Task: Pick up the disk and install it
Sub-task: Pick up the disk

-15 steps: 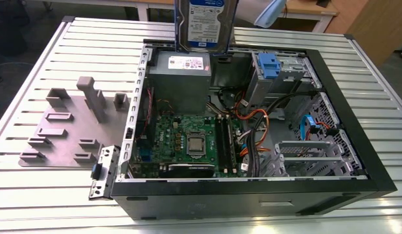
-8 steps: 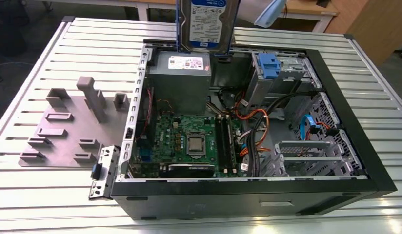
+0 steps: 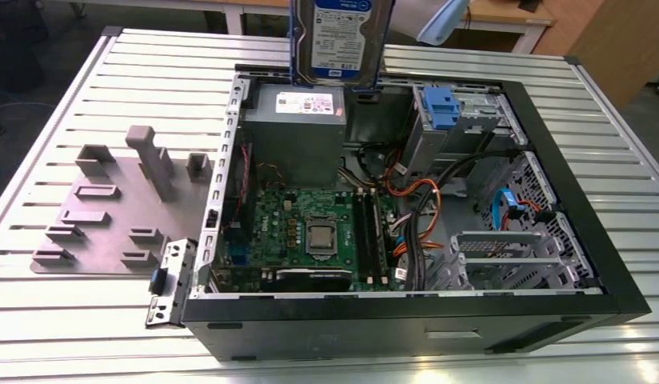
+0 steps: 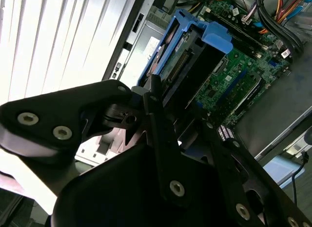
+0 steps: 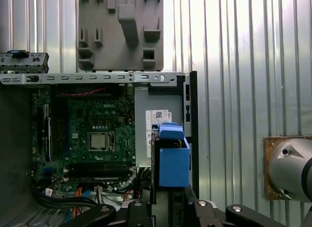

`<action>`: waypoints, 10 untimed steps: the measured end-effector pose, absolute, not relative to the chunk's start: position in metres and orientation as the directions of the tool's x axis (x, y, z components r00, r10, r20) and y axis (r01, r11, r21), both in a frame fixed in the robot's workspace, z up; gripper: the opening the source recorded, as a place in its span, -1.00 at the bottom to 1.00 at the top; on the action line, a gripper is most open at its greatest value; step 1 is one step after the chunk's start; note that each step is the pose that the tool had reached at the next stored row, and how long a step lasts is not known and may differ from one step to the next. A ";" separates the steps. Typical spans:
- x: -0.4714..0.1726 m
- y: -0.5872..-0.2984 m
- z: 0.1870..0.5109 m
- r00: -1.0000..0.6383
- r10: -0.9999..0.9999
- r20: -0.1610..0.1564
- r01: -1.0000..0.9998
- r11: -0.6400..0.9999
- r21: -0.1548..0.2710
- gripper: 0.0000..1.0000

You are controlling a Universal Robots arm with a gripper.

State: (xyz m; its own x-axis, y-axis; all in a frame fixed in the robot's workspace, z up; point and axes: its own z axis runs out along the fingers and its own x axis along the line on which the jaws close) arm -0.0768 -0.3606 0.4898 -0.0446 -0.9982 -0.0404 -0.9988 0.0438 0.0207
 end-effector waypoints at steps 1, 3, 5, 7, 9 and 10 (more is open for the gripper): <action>-0.076 -0.361 0.490 -0.045 -0.998 -0.040 -0.999 0.044 0.021 -0.30; -0.073 -0.361 0.490 -0.045 -0.998 -0.040 -0.999 0.044 0.021 -0.30; -0.069 -0.361 0.490 -0.045 -0.998 -0.040 -0.999 0.044 0.021 -0.30; -0.064 -0.361 0.490 -0.045 -0.998 -0.040 -0.999 0.044 0.021 -0.30; -0.059 -0.361 0.490 -0.045 -0.998 -0.040 -0.999 0.044 0.021 -0.30; -0.057 -0.361 0.490 -0.045 -0.998 -0.040 -0.999 0.044 0.021 -0.30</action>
